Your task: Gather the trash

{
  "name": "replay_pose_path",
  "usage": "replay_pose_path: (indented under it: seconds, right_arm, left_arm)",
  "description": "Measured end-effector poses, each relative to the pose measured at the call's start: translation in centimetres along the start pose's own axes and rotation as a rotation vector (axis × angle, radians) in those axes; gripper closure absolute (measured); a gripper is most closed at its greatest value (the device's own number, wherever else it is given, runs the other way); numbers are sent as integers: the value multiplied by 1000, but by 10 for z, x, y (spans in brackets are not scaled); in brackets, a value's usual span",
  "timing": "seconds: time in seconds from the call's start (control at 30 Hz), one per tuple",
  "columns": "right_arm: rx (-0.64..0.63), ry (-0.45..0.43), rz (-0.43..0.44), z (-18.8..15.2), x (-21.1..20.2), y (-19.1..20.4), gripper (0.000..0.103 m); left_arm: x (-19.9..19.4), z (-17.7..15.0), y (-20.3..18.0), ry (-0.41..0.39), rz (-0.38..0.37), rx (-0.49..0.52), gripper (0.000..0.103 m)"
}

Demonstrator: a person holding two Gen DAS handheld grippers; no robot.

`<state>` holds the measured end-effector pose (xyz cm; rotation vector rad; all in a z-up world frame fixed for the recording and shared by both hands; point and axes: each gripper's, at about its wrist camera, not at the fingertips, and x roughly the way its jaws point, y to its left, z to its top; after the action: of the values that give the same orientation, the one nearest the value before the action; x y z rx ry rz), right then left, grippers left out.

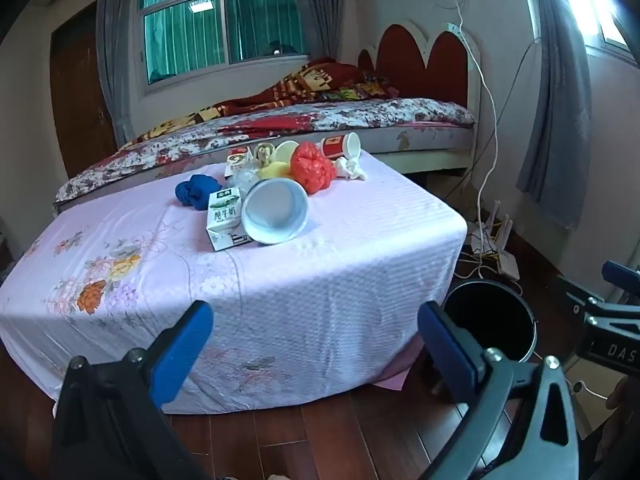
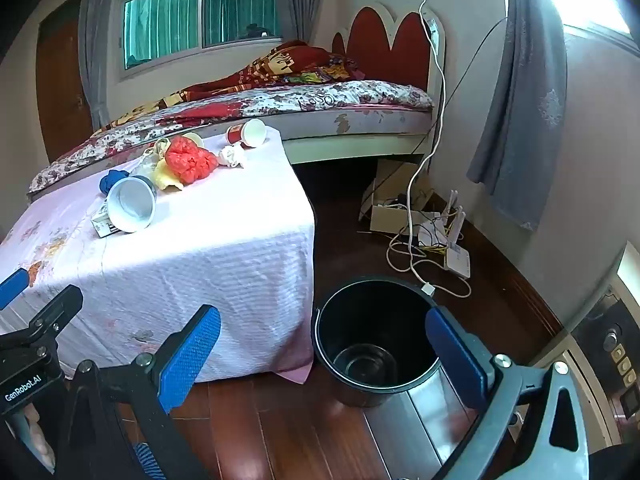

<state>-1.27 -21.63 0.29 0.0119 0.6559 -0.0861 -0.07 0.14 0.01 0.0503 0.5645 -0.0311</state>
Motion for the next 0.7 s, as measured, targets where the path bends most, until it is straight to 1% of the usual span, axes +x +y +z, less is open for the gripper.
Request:
replay_pose_path:
  seconds: [0.03,0.07,0.27,0.3,0.33,0.7]
  right_arm:
    - [-3,7,-3,0,0,0,0]
    - [-3,8,-2,0,0,0,0]
    - [-5,9,-5,2,2,3,0]
    - [-2,5,0,1,1,2,0]
    - [-3,6,-1,1,1,2,0]
    - [1,7,0,3,3,4,0]
  left_arm:
    - [-1,0,1,-1,-3,-3,1]
    - [-1,1,-1,13,11,10,1]
    - [-6,2,4,17,7,-8,1]
    - [1,-2,2,13,23,6,1]
    - [3,-2,8,16,19,-7,1]
    - [2,-1,9,20,16,-6,1]
